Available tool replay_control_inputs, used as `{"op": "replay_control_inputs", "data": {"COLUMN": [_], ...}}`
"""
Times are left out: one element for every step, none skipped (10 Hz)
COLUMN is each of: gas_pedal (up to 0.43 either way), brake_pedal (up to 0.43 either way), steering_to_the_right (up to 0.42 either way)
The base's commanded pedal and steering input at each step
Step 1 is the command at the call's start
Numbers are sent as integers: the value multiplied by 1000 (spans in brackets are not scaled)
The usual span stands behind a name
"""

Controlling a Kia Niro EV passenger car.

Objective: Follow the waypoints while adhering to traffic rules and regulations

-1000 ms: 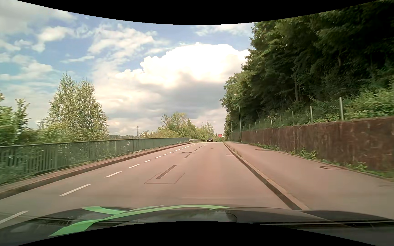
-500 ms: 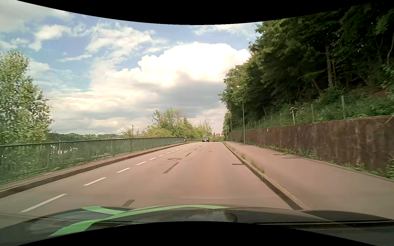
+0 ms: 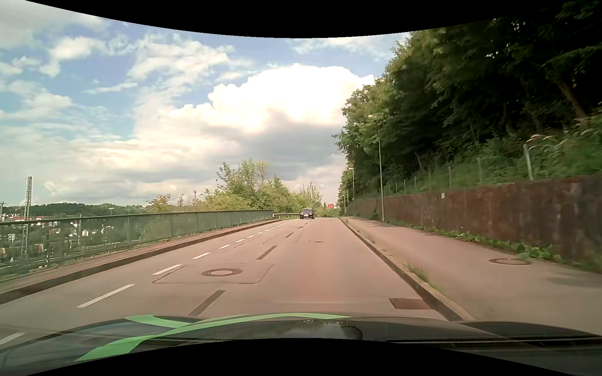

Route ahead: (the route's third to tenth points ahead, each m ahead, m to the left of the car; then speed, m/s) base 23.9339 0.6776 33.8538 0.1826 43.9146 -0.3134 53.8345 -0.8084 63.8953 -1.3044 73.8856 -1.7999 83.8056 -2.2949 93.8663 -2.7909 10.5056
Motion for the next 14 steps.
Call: {"op": "replay_control_inputs", "data": {"gas_pedal": [197, 197, 197, 197, 197, 197, 189, 189, 189, 189, 189, 189, 189, 189], "brake_pedal": [0, 0, 0, 0, 0, 0, 0, 0, 0, 0, 0, 0, 0, 0], "steering_to_the_right": [6, 6, 6, 6, 6, 6, 6, 6, 5, 5, 5, 5, 5, 5]}}
